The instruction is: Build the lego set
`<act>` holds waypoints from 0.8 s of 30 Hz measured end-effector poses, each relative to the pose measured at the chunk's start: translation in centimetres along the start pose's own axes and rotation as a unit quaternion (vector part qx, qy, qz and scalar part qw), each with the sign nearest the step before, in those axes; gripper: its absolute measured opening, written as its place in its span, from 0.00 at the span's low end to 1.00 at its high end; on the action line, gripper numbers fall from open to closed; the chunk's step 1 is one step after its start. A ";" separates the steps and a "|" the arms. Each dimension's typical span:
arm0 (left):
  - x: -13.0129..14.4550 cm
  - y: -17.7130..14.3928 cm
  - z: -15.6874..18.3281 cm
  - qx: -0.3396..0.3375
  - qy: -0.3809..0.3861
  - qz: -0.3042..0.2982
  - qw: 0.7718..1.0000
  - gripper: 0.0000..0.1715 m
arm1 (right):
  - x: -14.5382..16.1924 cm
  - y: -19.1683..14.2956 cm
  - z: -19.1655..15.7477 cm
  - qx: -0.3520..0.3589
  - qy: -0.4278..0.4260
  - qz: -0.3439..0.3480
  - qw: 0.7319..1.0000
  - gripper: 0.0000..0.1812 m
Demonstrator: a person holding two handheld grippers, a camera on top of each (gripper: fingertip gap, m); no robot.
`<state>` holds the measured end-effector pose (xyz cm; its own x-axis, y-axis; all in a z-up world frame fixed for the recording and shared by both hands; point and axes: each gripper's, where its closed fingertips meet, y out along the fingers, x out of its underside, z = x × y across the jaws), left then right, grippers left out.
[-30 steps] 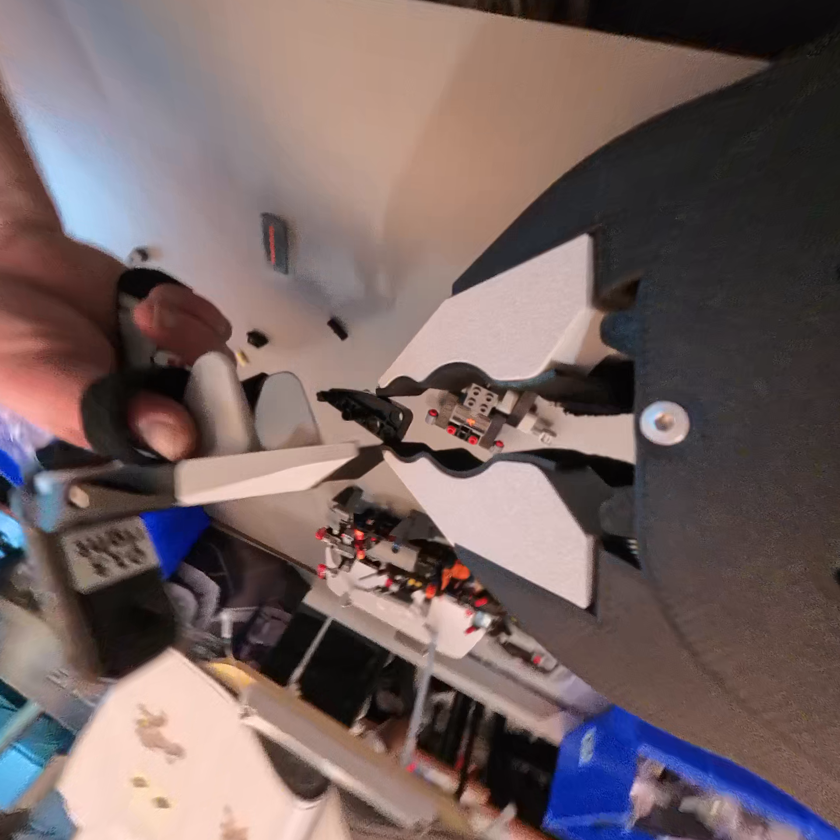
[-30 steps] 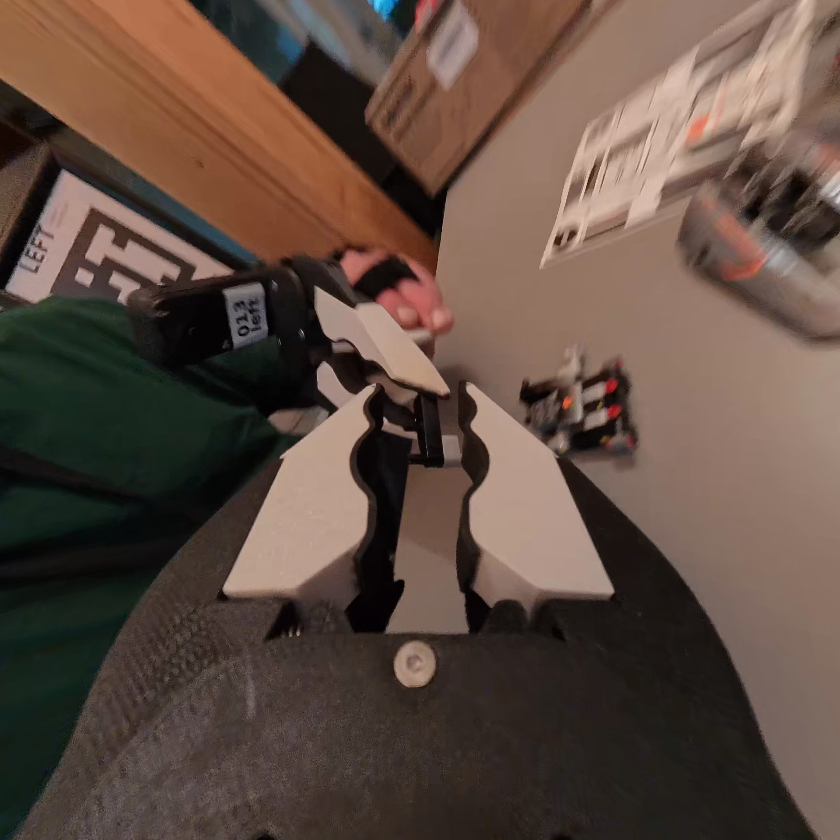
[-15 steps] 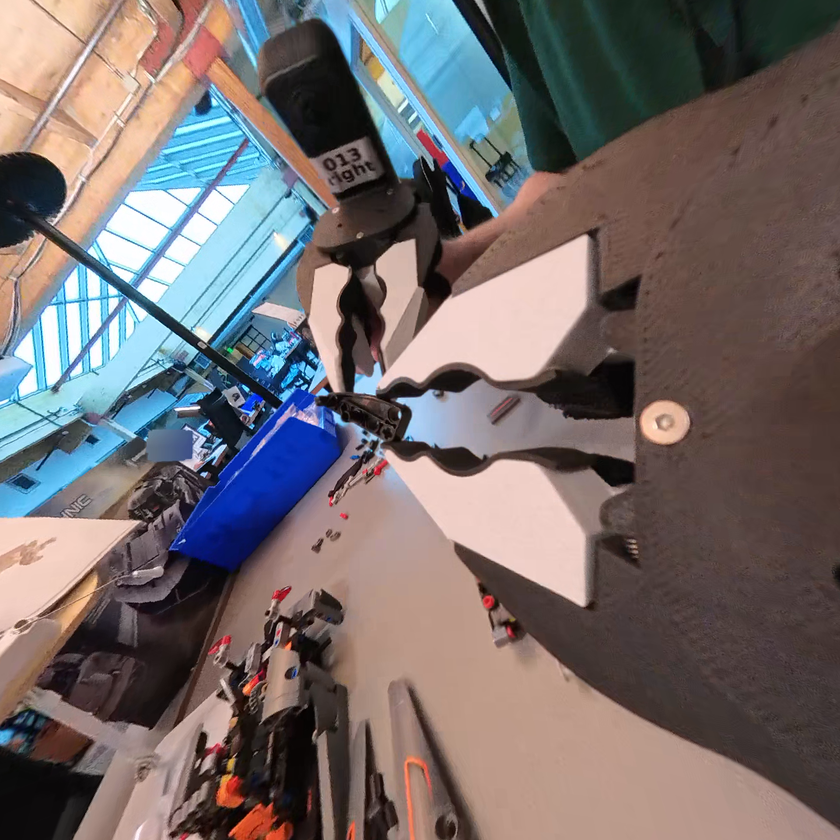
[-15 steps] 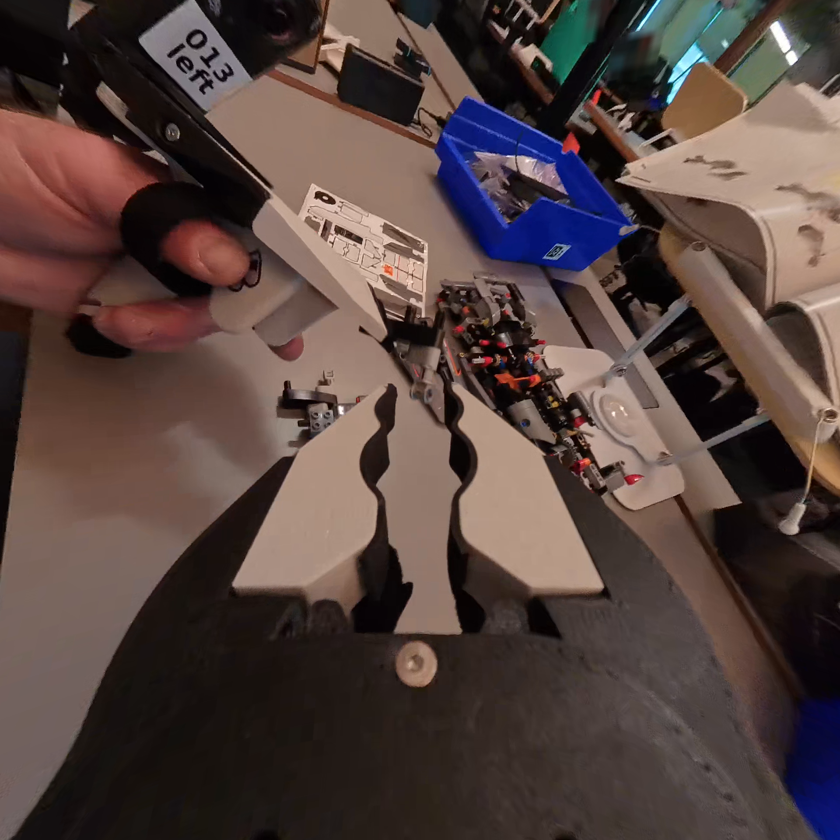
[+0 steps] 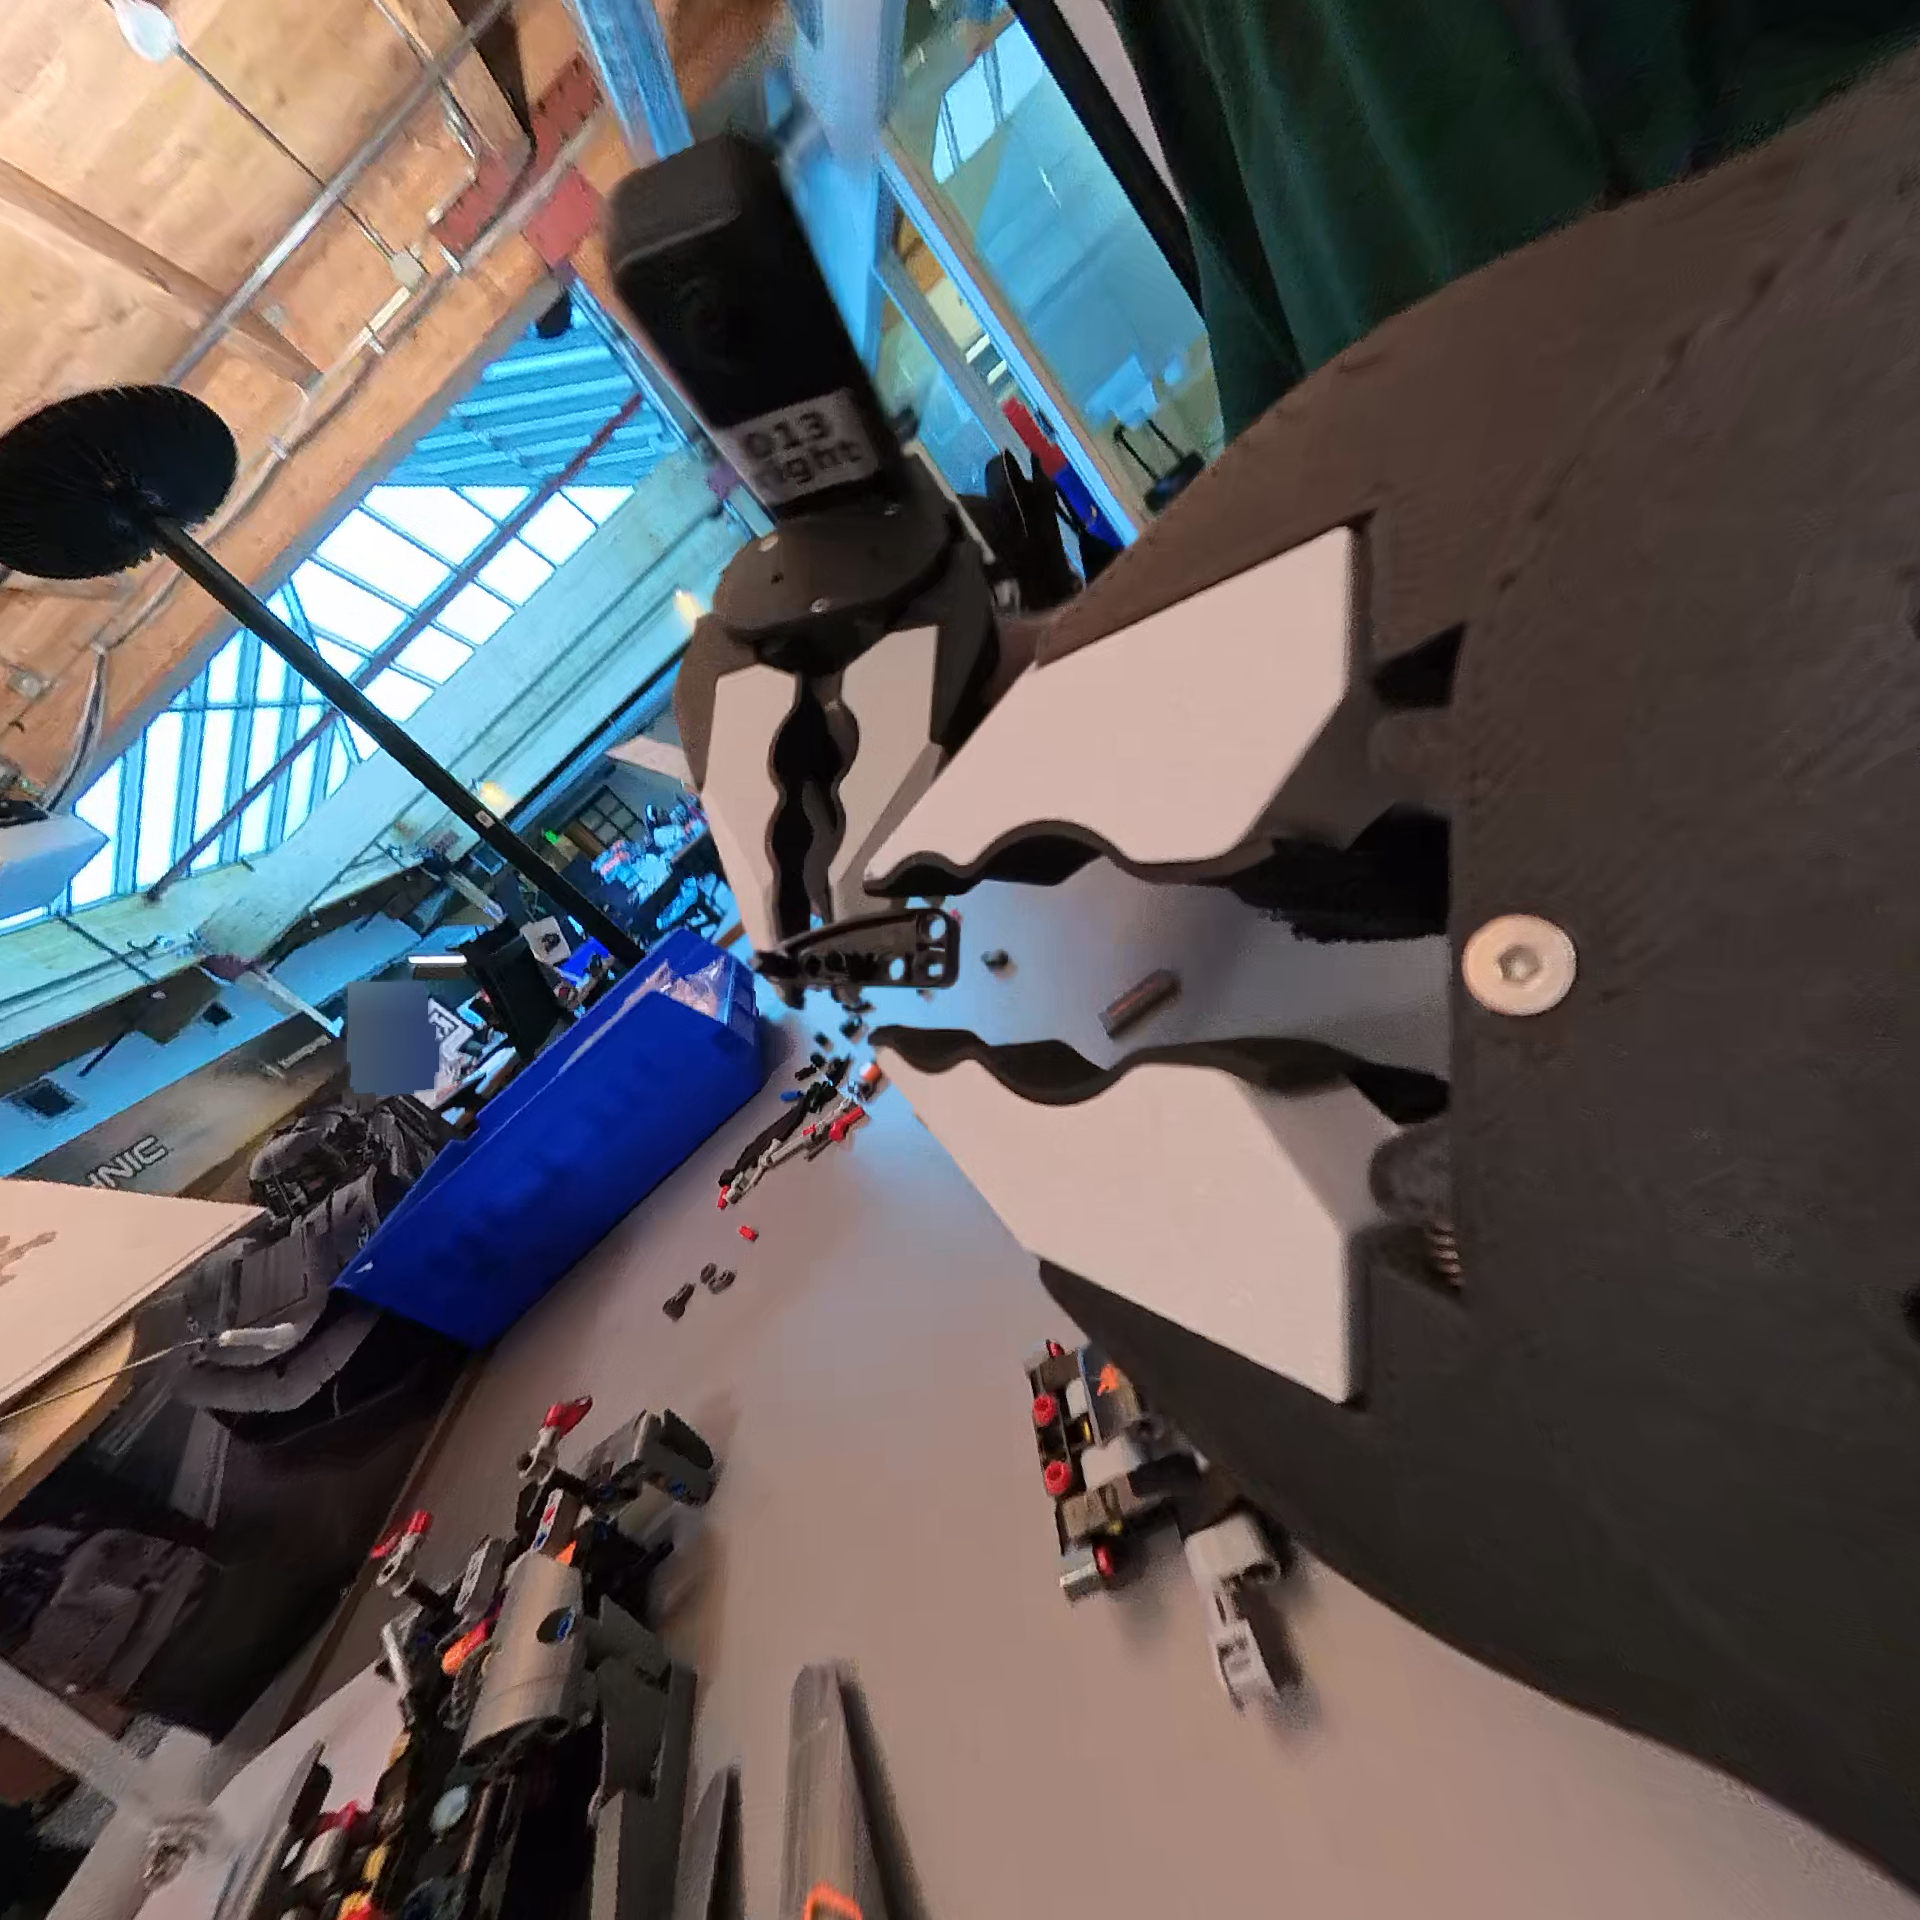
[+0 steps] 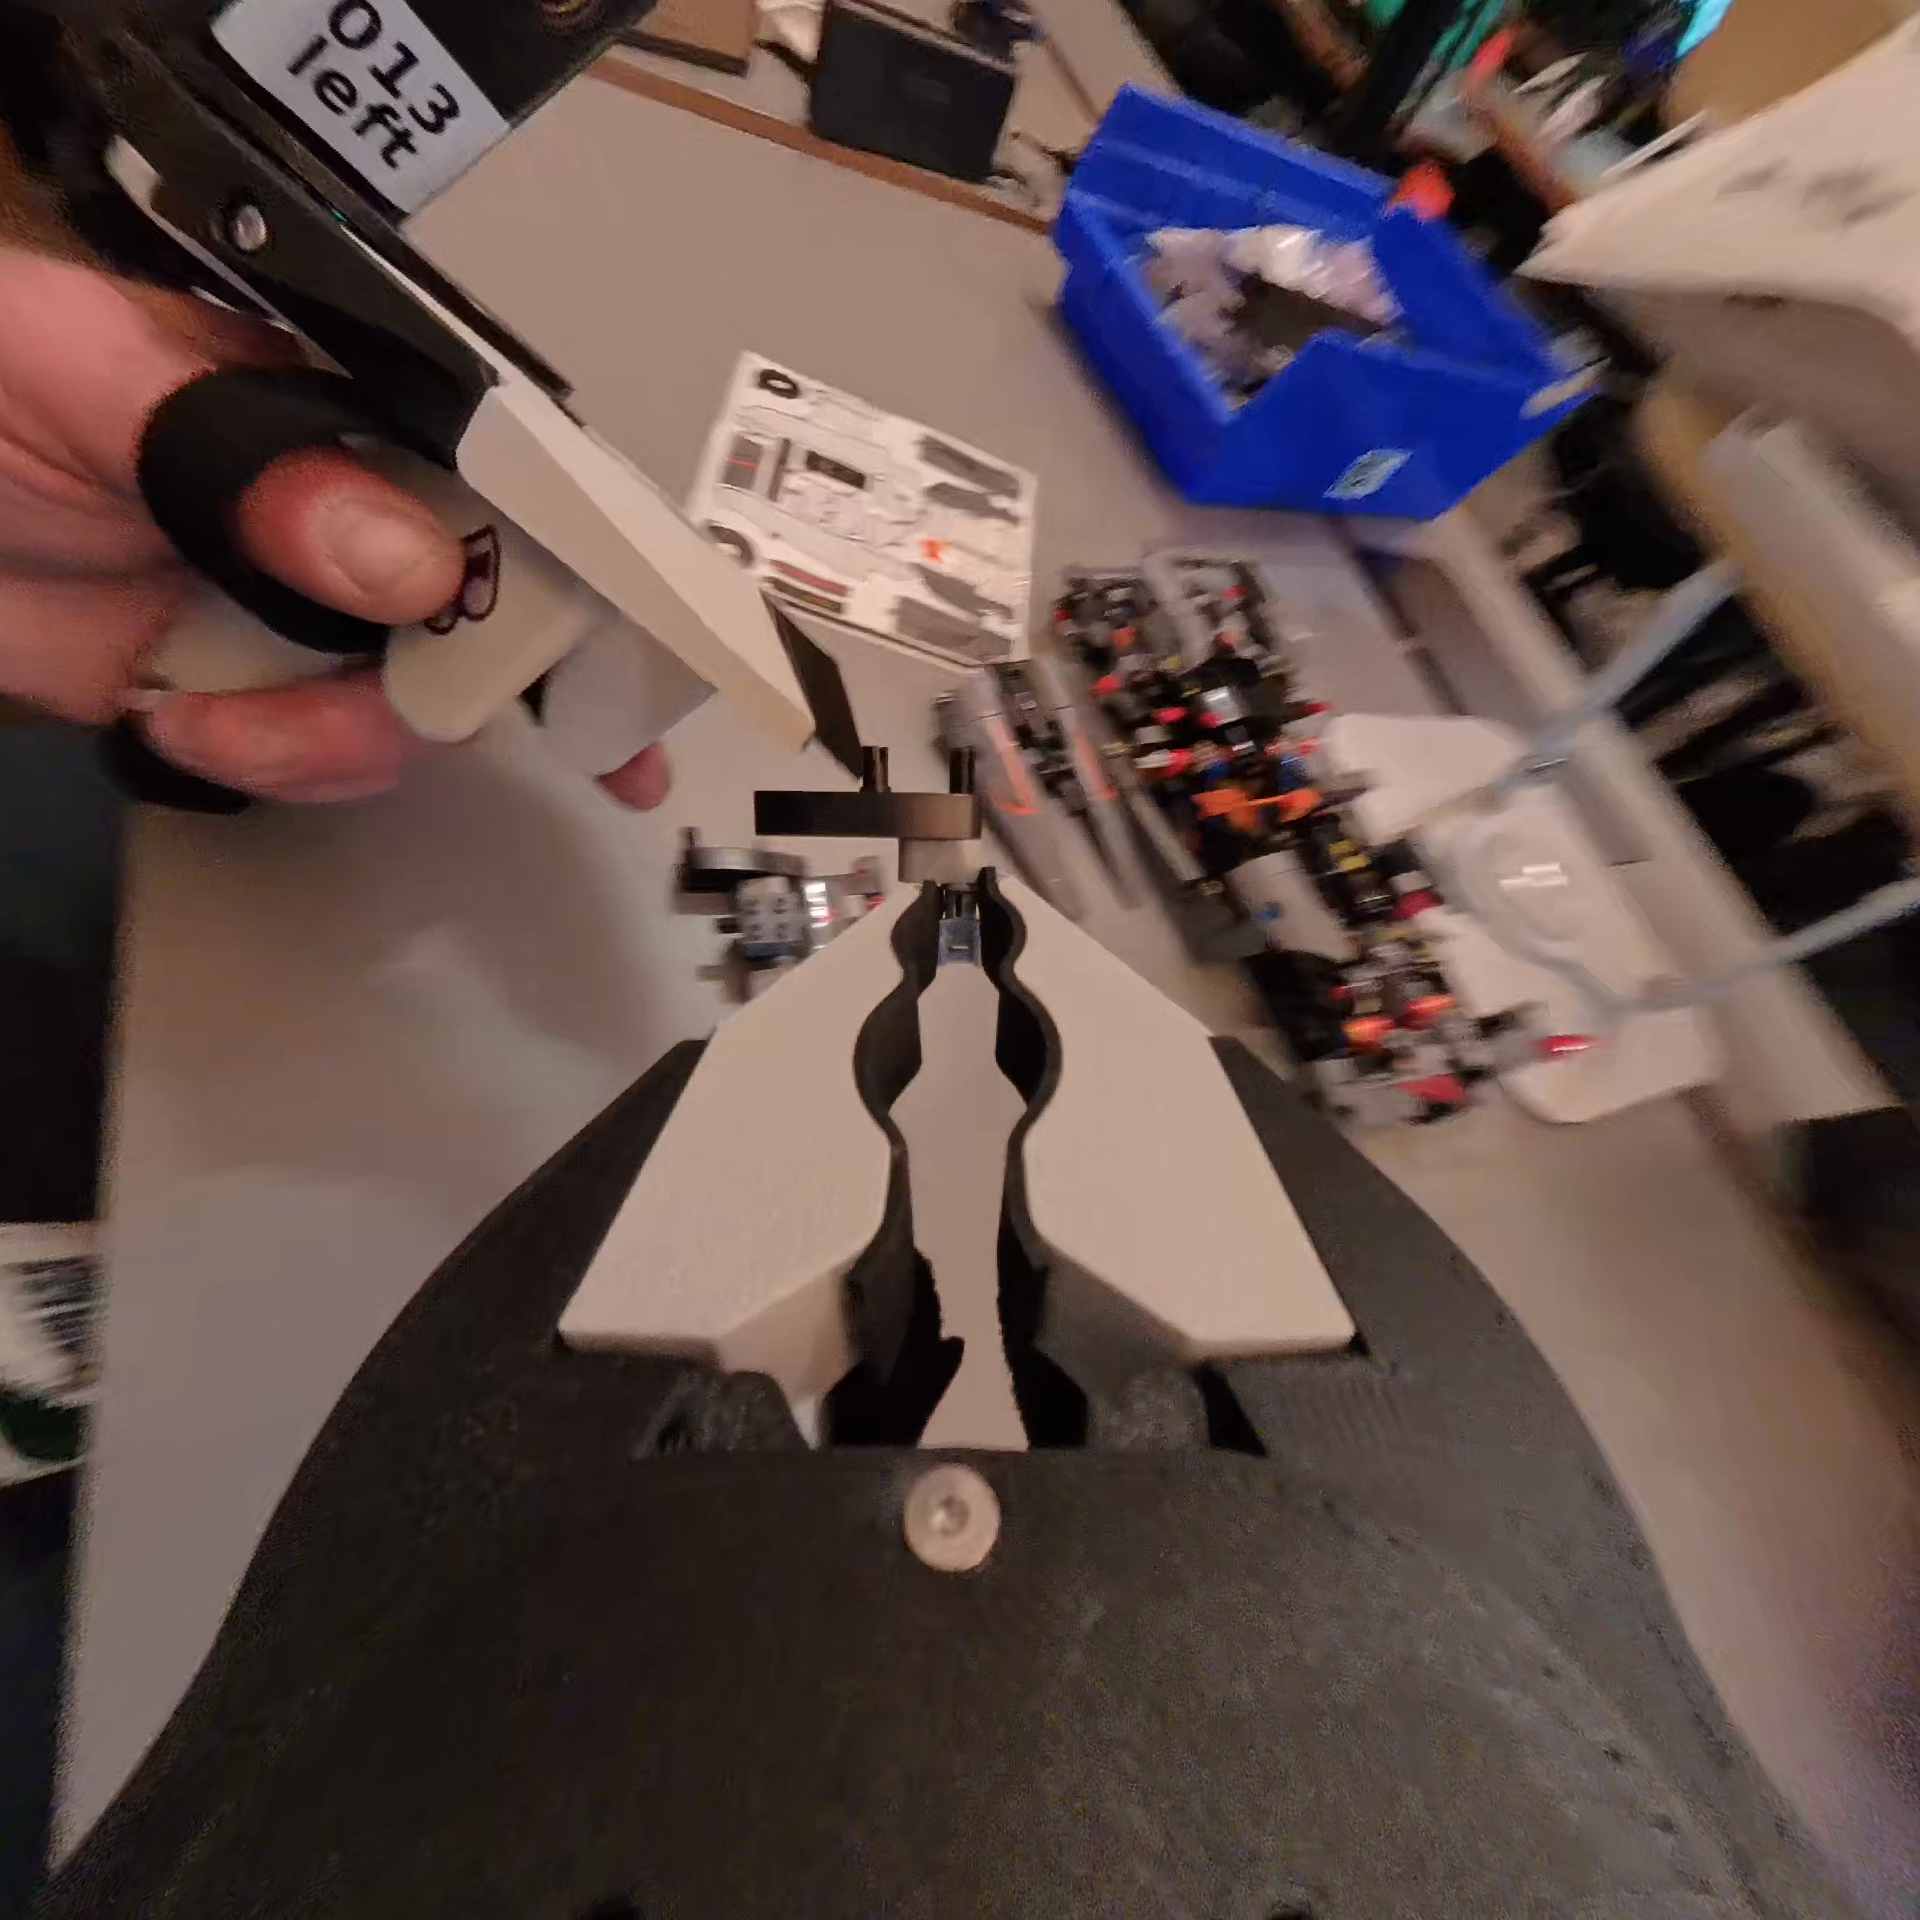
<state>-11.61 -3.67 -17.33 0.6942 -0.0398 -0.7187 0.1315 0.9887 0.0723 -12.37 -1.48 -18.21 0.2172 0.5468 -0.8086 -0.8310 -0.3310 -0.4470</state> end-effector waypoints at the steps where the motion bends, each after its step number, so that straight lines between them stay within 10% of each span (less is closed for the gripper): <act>1: -0.2 -0.3 -0.2 -0.009 0.013 -0.001 1.000 0.14 | 0.5 0.1 -0.4 -0.042 0.038 -0.004 0.998 0.03; 12: 0.3 -4.1 -4.4 -0.145 0.240 -0.125 0.952 0.21 | 7.6 1.6 -3.7 -0.250 0.139 -0.163 0.944 0.03; 24: 4.9 -4.6 -8.5 -0.163 0.369 -0.318 0.858 0.29 | 9.9 3.3 -5.0 -0.253 0.098 -0.223 0.936 0.03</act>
<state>-14.80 -7.20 -27.05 -0.0978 -0.6032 -0.7915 0.0301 0.7932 -0.6082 -10.44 -1.02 -29.56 0.6160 0.5815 -0.5314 -0.2971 -0.4533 -0.8404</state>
